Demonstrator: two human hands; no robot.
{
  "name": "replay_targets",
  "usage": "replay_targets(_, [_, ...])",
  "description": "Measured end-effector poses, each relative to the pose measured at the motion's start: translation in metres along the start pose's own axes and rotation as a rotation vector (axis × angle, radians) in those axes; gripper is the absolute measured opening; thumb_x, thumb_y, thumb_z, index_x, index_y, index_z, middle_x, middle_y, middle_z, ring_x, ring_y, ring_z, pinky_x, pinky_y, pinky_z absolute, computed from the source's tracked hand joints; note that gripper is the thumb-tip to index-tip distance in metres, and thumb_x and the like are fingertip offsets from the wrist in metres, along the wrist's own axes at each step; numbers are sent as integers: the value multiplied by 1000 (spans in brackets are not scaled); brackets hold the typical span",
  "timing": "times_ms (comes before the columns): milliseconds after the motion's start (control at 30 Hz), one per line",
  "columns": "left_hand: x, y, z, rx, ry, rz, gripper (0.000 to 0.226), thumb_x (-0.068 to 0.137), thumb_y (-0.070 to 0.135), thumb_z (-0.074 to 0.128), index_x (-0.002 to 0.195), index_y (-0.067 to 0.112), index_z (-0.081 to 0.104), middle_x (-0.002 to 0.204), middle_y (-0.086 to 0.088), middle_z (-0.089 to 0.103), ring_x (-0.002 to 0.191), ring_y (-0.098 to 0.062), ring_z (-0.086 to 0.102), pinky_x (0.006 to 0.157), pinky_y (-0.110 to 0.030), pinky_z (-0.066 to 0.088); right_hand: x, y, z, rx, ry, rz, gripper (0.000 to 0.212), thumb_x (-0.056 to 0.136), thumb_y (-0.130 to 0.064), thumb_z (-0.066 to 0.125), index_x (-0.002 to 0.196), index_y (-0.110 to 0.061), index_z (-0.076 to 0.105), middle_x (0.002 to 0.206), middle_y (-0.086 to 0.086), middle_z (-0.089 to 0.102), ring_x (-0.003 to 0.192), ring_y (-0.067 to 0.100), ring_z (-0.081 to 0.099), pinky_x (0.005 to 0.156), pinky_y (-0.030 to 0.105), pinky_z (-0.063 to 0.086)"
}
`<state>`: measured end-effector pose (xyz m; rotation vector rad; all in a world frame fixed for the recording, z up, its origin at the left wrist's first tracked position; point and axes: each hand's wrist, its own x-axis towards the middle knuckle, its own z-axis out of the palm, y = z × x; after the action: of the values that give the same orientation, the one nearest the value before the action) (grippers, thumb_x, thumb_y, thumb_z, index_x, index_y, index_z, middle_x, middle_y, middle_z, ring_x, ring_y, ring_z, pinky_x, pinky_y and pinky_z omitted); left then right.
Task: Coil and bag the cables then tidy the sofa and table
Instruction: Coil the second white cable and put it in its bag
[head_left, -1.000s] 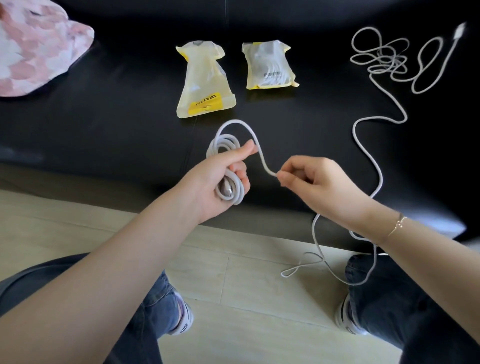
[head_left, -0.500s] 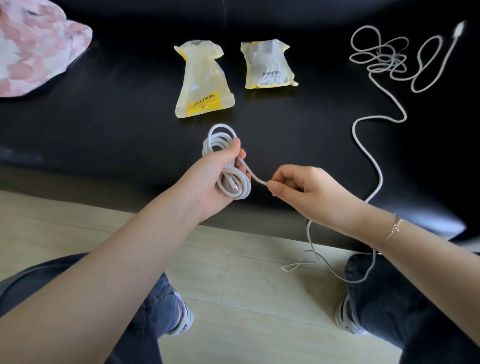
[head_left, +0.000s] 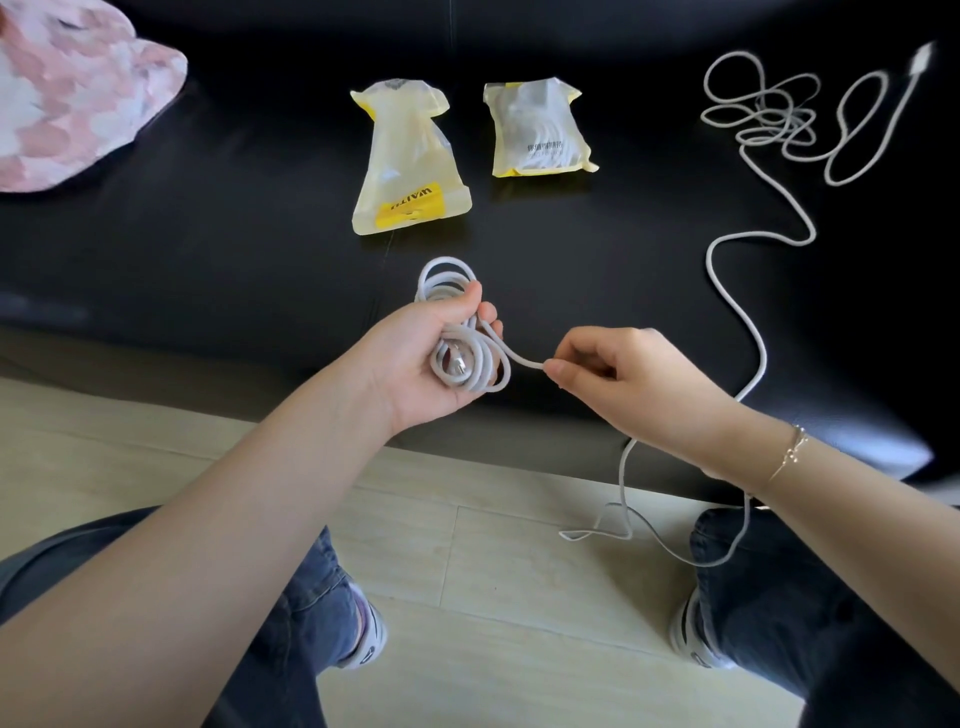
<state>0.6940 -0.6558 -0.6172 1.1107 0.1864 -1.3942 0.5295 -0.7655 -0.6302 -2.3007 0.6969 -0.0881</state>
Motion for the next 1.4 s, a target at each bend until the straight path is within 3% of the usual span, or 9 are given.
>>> replay_targets(100, [0, -1, 1, 19, 39, 18, 11, 91, 23, 66, 86, 14, 63, 77, 0, 62, 70, -11, 63, 54, -25, 52, -1, 0, 1, -8, -56, -20, 21, 95, -34, 55, 78, -23, 60, 50, -11, 47, 49, 8, 42, 48, 19, 31])
replay_targets(333, [2, -3, 0, -54, 0, 48, 16, 96, 24, 60, 84, 12, 60, 72, 1, 59, 90, -15, 59, 90, -37, 51, -5, -5, 3, 117, -205, -94, 17, 97, -27, 56, 81, -26, 62, 53, -9, 45, 49, 8, 36, 50, 17, 32])
replay_targets(533, [3, -4, -1, -133, -13, 107, 21, 98, 24, 58, 79, 14, 55, 71, 3, 51, 72, -10, 51, 70, -25, 47, -5, -8, -11, 298, -342, -35, 27, 97, -25, 56, 74, -14, 66, 50, -6, 44, 50, 14, 38, 52, 22, 36])
replay_targets(667, [3, 1, -4, -105, 50, 196, 23, 96, 24, 61, 76, 17, 51, 70, 5, 44, 62, -7, 41, 70, -22, 40, -5, -8, -25, 266, -437, 1, 43, 96, -38, 55, 64, -9, 60, 50, 5, 42, 50, 17, 38, 55, 25, 38])
replay_targets(800, [1, 7, -3, 276, 267, 301, 17, 91, 34, 68, 85, 19, 64, 73, 7, 59, 69, -4, 55, 71, -22, 44, -1, -1, -40, 192, -504, 93, 42, 96, -33, 55, 67, -4, 60, 53, 9, 36, 49, 18, 27, 44, 18, 26])
replay_targets(933, [0, 9, -7, 828, 374, 481, 19, 91, 39, 66, 89, 20, 64, 79, -2, 54, 73, -13, 52, 70, -26, 44, 5, 8, -52, 197, -376, 137, 38, 97, -27, 54, 66, -6, 61, 47, -1, 36, 44, 13, 27, 41, 17, 26])
replay_targets(1067, [-1, 5, -8, 971, 289, 475, 19, 89, 38, 68, 94, 20, 69, 79, 4, 63, 73, -10, 58, 68, -21, 45, 6, 8, -52, 72, -116, 45, 32, 98, -28, 53, 70, -18, 64, 49, -7, 41, 46, 10, 32, 45, 16, 30])
replay_targets(1233, [7, -8, -8, 893, 74, 301, 13, 95, 26, 62, 100, 17, 69, 96, 0, 76, 95, -15, 71, 89, -34, 56, 3, 1, -37, 212, 40, -23, 28, 100, -23, 49, 78, -14, 65, 54, 1, 36, 47, 10, 28, 45, 18, 26])
replay_targets(1400, [8, -12, -4, 783, 39, 199, 21, 98, 22, 57, 97, 3, 66, 92, -14, 76, 89, -27, 74, 81, -33, 60, 6, 1, -32, 468, 21, 32, 30, 102, -22, 48, 79, -9, 63, 51, -12, 37, 48, 12, 27, 46, 25, 24])
